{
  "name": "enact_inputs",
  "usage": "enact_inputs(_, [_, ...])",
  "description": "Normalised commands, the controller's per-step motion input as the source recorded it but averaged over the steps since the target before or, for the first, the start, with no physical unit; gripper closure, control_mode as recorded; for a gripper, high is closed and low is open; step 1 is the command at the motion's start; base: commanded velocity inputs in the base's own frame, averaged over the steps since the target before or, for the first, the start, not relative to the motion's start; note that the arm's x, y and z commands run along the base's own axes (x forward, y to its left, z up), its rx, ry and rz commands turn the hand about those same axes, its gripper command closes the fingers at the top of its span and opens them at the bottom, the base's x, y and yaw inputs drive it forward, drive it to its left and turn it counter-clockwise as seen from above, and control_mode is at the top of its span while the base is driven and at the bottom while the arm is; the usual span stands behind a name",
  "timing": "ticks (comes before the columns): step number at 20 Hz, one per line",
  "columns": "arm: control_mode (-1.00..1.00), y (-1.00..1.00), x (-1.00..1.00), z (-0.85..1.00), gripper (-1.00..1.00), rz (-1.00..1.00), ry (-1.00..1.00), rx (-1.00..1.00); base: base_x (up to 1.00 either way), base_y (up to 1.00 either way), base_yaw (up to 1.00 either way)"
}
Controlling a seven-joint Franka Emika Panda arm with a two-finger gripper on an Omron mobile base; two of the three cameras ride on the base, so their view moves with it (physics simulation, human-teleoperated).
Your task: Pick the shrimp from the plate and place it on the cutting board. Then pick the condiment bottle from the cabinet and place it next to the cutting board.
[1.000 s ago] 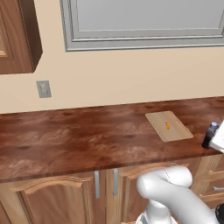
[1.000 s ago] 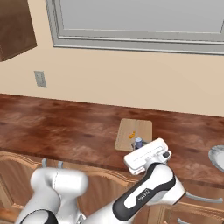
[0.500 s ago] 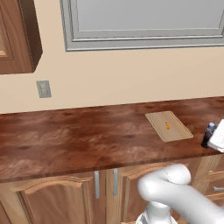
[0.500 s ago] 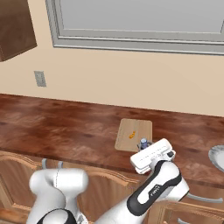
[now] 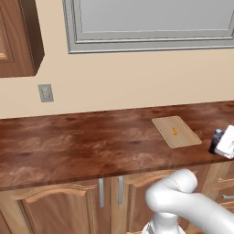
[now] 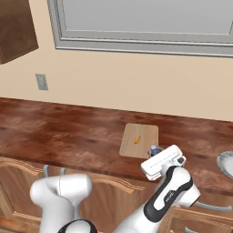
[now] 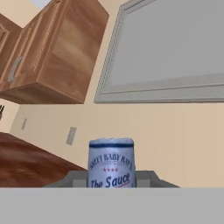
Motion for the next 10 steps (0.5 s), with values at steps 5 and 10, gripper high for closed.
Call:
enact_inputs(5, [-1.00,-0.11,0.24,-0.22,1.00,0.00,0.00,0.00,0.00,0.00,0.00])
enact_inputs(10, [-1.00,-0.11,0.23,-0.17,1.00,0.00,0.00,0.00,0.00,0.00,0.00])
